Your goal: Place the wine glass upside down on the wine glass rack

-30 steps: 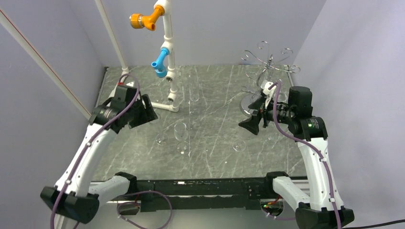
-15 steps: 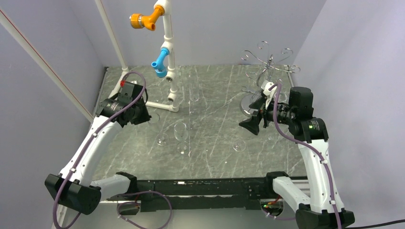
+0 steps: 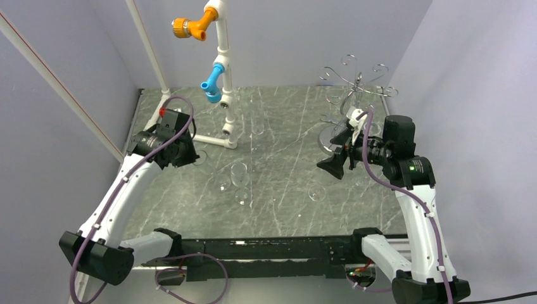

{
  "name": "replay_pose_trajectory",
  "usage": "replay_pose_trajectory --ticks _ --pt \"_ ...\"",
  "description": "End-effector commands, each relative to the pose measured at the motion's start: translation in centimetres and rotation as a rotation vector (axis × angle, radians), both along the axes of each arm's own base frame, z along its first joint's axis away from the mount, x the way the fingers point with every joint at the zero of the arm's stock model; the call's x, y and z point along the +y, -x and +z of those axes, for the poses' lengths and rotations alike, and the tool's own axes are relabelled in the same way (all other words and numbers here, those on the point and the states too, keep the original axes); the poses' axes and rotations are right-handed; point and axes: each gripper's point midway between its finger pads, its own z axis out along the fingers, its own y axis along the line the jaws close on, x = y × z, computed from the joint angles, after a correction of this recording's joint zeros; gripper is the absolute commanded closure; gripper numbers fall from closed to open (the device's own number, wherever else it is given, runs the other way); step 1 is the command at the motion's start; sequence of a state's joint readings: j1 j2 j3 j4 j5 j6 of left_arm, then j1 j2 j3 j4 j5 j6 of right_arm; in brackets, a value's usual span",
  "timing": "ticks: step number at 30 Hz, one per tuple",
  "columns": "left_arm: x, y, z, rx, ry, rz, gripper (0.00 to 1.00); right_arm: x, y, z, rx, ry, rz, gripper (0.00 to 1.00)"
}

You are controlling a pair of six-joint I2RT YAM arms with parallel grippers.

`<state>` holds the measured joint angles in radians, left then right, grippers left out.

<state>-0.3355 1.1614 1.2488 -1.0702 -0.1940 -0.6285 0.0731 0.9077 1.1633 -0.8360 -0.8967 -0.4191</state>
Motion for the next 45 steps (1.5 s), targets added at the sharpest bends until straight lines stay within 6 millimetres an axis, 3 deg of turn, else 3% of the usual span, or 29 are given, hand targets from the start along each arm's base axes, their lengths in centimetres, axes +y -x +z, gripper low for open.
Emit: replay_pose_trajectory --ticks 1,4,9,12,18,22,26,29,33,37,40,45 --pt "1.5 1.3 3.4 -0.094 -0.025 0.02 1.0 0.4 0.1 2.2 -0.083 -0.018 0.032 0.0" --pt "2.5 2.8 6.4 -0.206 -0.022 0.014 1.0 0.7 0.3 2.7 -0.077 -0.037 0.046 0.0" --pt "4.4 7.1 10.9 -0.352 -0.005 0.005 1.0 1.6 0.8 3.9 -0.064 -0.108 0.084 0.0" --pt "4.2 8.9 14.3 -0.483 0.056 -0.049 1.0 2.1 0.7 4.8 -0.064 -0.145 0.099 0.0" --pt "-0.1 11.3 22.8 -0.792 0.28 -0.293 1.0 3.7 0.7 8.3 -0.006 -0.275 0.125 0.0" --pt "-3.8 11.4 26.2 -0.903 0.459 -0.443 1.0 4.7 0.5 11.1 0.07 -0.356 0.114 0.0" --pt "-6.9 9.6 27.1 -0.938 0.643 -0.507 1.0 5.1 -0.5 13.1 0.123 -0.42 0.052 0.0" --pt "-8.1 7.8 27.4 -0.974 0.711 -0.506 1.0 5.3 -1.0 13.4 0.186 -0.458 0.015 0.0" --pt "-9.2 6.3 28.4 -1.014 0.728 -0.507 1.0 5.5 -1.5 12.8 0.242 -0.467 -0.019 0.0" --pt "-11.1 5.0 28.0 -0.987 0.735 -0.529 1.0 5.6 -2.7 11.6 0.272 -0.445 -0.083 0.04" --pt "-12.3 4.6 28.0 -0.983 0.749 -0.543 1.0 5.3 -4.1 10.2 0.3 -0.425 -0.158 0.08" --pt "-13.5 4.4 27.7 -0.972 0.752 -0.553 1.0 4.8 -5.4 9.4 0.308 -0.412 -0.228 0.2"
